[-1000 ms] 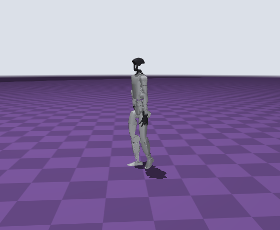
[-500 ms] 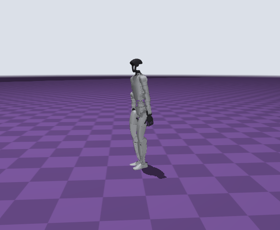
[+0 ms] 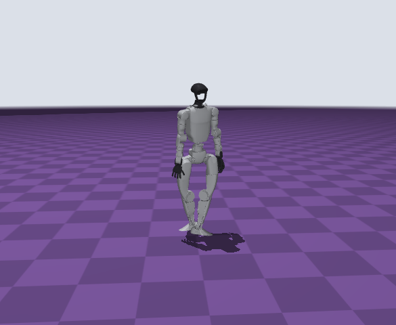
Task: In place motions
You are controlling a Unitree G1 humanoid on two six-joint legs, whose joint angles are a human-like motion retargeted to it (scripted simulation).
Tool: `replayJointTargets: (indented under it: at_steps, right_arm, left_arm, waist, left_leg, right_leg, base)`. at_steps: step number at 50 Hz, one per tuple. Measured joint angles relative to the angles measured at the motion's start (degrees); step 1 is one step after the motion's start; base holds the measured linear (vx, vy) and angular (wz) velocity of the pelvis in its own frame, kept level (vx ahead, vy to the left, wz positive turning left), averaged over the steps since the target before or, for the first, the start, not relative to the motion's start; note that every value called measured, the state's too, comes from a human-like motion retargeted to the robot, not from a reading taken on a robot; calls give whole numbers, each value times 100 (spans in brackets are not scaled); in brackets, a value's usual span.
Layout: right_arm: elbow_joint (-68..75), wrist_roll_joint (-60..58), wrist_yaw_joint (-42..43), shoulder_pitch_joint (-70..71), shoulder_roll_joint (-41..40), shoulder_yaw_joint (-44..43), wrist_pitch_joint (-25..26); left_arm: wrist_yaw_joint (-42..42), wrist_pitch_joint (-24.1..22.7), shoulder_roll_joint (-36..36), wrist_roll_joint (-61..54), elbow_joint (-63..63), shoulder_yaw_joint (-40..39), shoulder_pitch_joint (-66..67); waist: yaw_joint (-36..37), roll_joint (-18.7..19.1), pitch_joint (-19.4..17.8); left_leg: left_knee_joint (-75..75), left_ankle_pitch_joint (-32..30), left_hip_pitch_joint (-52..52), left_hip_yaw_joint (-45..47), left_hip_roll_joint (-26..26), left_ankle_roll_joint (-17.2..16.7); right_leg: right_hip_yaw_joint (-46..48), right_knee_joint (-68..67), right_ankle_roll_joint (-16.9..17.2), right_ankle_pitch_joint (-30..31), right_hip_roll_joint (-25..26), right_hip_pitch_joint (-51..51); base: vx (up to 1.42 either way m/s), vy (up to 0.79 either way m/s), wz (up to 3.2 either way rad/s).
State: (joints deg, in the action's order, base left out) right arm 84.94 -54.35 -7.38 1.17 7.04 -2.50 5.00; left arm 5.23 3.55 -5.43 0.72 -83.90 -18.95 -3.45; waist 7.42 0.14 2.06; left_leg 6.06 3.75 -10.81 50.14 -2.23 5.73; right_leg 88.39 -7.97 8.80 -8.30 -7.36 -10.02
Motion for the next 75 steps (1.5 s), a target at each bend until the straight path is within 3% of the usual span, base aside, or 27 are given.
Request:
replayJointTargets:
  at_steps: [3,8,13,15,18,23,27,28,30,32,37,42,47,51,55,57,61,63,65,71,75]
  right_arm:
    - [-84,92,-19,-187,20,15,-126]
    - [78,610,-61,-333,0,-83,-247]
    - [45,527,-92,-594,25,-371,-305]
    - [58,641,14,-647,46,-445,-319]
    - [79,851,-40,-659,70,-514,-309]
    - [23,960,-139,-682,52,-553,-320]
    - [-57,930,-121,-742,-17,-536,-372]
    - [-70,907,-121,-767,-22,-528,-378]
    - [-87,827,-139,-819,-37,-501,-377]
    - [-116,683,-197,-808,-76,-475,-339]
    - [-326,338,-167,-780,-185,-507,-385]
    - [-425,-25,-71,-724,-280,-442,-429]
    - [-488,-108,-206,-616,-312,-339,-446]
    - [-590,132,-490,-512,-227,-154,-434]
    - [-621,189,-655,-294,-107,81,-374]
    - [-601,105,-656,-217,-51,200,-352]
    - [-469,138,-731,-61,12,302,-321]
    - [-382,270,-799,9,-8,284,-301]
    - [-307,368,-847,40,-66,233,-283]
    - [-208,394,-712,70,-159,114,-234]
    - [-24,556,-458,-58,-131,-159,-174]
  left_arm:
    - [-226,-128,167,13,-54,-93,44]
    - [-210,-146,210,196,-170,-159,47]
    - [-99,-70,96,290,-456,-134,13]
    - [-13,-40,62,274,-491,-69,-41]
    - [101,-33,-25,328,-430,79,-119]
    - [139,-46,-150,439,-308,248,-188]
    - [137,-52,-167,402,-287,292,-276]
    - [142,-53,-156,388,-285,326,-289]
    - [141,-24,-137,350,-286,393,-308]
    - [198,51,-133,269,-263,445,-396]
    - [372,43,0,150,-60,894,-654]
    - [420,-4,-19,297,79,1442,-930]
    - [439,-77,-148,393,142,1656,-992]
    - [425,-93,-295,440,-39,1565,-863]
    - [519,-20,-437,495,-418,1443,-745]
    - [481,6,-446,580,-566,1377,-635]
    - [283,8,-397,805,-748,1122,-392]
    - [209,-13,-370,859,-808,986,-269]
    - [141,-44,-346,855,-898,865,-171]
    - [-45,-10,-267,603,-1202,703,-270]
    - [24,35,-243,773,-917,825,-402]
  waist:
    - [-205,134,293]
    - [-304,122,334]
    - [-808,417,450]
    - [-1120,434,387]
    - [-1503,469,270]
    - [-1524,518,199]
    - [-1748,248,41]
    - [-1806,134,0]
    - [-1941,-101,-48]
    - [-1481,-267,20]
    - [-1549,-245,-145]
    - [-1924,-123,-128]
    - [-2213,56,-81]
    - [-2551,380,-108]
    - [-2957,740,-169]
    - [-3133,805,-165]
    - [-2910,608,54]
    - [-2842,441,172]
    - [-2889,400,216]
    - [-2465,488,168]
    - [-3161,873,90]
  left_leg:
    - [266,191,-301,-490,102,81]
    - [433,361,-290,-1318,85,-9]
    - [653,398,-406,-2447,276,51]
    - [665,318,-428,-2886,185,104]
    - [625,153,-460,-3405,122,182]
    - [578,-14,-500,-3628,267,226]
    - [449,-182,-313,-3939,-69,304]
    - [414,-197,-230,-4019,-228,340]
    - [350,-206,-44,-4201,-563,406]
    - [310,-171,-50,-3923,-585,414]
    - [376,-182,14,-4113,-622,496]
    - [487,-36,-39,-3948,-538,586]
    - [573,296,-96,-3077,-192,538]
    - [523,537,-108,-2230,255,405]
    - [313,692,-27,-1343,701,220]
    - [229,754,112,-756,832,114]
    - [195,955,509,814,825,-108]
    - [130,1011,740,1448,662,-215]
    - [29,1013,936,1750,601,-368]
    - [14,1170,1376,2924,653,-740]
    - [66,1042,1384,2483,914,-695]
  right_leg:
    - [-19,-220,24,269,-29,-81]
    - [-623,-411,-104,608,1,-499]
    - [-1994,-1551,-751,1040,-249,-520]
    - [-3488,-2435,-520,817,-517,144]
    - [-5282,-3520,-238,194,-456,1349]
    - [-6179,-3388,-694,-584,-113,2257]
    - [-6841,-1933,-533,-696,203,2482]
    - [-6760,-1402,-466,-609,171,2396]
    - [-6604,-567,-785,165,165,2189]
    - [-6641,-734,-685,-220,94,2066]
    - [-6468,-688,-617,-69,91,2032]
    - [-6703,-663,-634,140,164,2235]
    - [-7312,-608,-889,57,449,2600]
    - [-5751,-415,-1262,-478,518,2452]
    - [-2563,-132,-1259,-980,556,1654]
    - [-1665,-80,-1192,-904,577,1381]
    - [-1003,16,-822,-222,333,1037]
    - [-1064,161,-588,238,222,1008]
    - [-1349,182,-592,394,194,1076]
    - [-2818,-107,-457,70,230,1053]
    - [-2325,-134,-438,41,266,962]
  base:
    - [7,-11,151]
    - [5,-27,129]
    - [11,-29,201]
    - [-6,-28,238]
    - [-13,-24,201]
    - [-10,-20,77]
    - [-4,-16,132]
    - [3,-10,152]
    - [8,-6,95]
    - [5,0,-42]
    - [-3,1,32]
    - [-3,2,-47]
    - [-11,6,-210]
    - [-18,12,-296]
    - [-24,13,-300]
    - [-18,16,-302]
    - [-10,11,-326]
    - [-2,10,-246]
    - [-1,12,-198]
    - [-2,18,-200]
    - [12,21,97]
